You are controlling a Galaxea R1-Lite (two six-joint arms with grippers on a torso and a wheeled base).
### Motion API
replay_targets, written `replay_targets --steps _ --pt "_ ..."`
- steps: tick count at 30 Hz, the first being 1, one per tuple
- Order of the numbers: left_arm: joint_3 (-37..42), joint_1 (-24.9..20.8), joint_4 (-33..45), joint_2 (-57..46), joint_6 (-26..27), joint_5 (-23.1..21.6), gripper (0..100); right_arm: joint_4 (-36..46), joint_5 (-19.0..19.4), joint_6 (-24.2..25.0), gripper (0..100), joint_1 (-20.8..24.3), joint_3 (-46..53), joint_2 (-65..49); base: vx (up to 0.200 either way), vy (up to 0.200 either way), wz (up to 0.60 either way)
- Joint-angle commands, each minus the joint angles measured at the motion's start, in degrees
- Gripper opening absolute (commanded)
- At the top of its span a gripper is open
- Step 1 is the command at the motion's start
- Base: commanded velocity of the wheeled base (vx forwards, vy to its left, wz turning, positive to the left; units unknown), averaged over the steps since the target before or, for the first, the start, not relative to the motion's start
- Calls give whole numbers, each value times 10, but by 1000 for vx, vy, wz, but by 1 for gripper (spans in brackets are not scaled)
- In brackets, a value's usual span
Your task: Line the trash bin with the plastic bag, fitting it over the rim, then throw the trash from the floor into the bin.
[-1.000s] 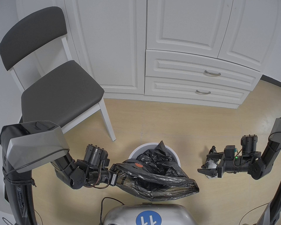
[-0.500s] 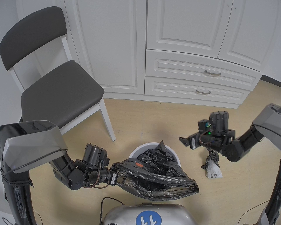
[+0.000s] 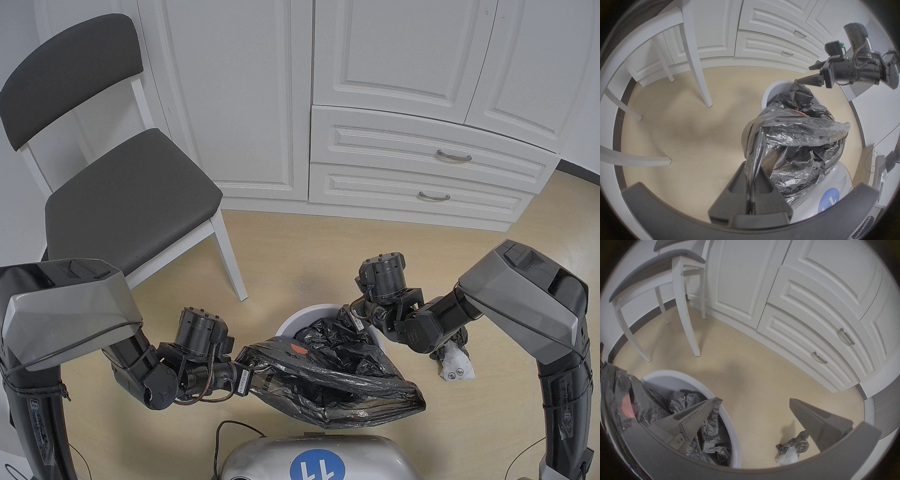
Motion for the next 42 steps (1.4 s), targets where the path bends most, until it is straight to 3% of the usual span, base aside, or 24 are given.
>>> replay_targets --steps 1,23,32,36,42 --pt "0 1 0 0 -1 1 0 0 0 0 100 2 -5 28 0 0 0" --pt "-1 3 0 3 -2 0 0 1 1 2 100 4 -64 110 0 0 0" --pt "0 4 0 0 -3 -3 0 4 5 -5 100 33 109 -86 0 0 0" --pt "0 4 0 0 -3 -3 0 1 8 -26 100 35 135 -131 0 0 0" --pt "0 4 0 1 -4 -2 0 18 35 -62 100 79 169 -209 0 0 0"
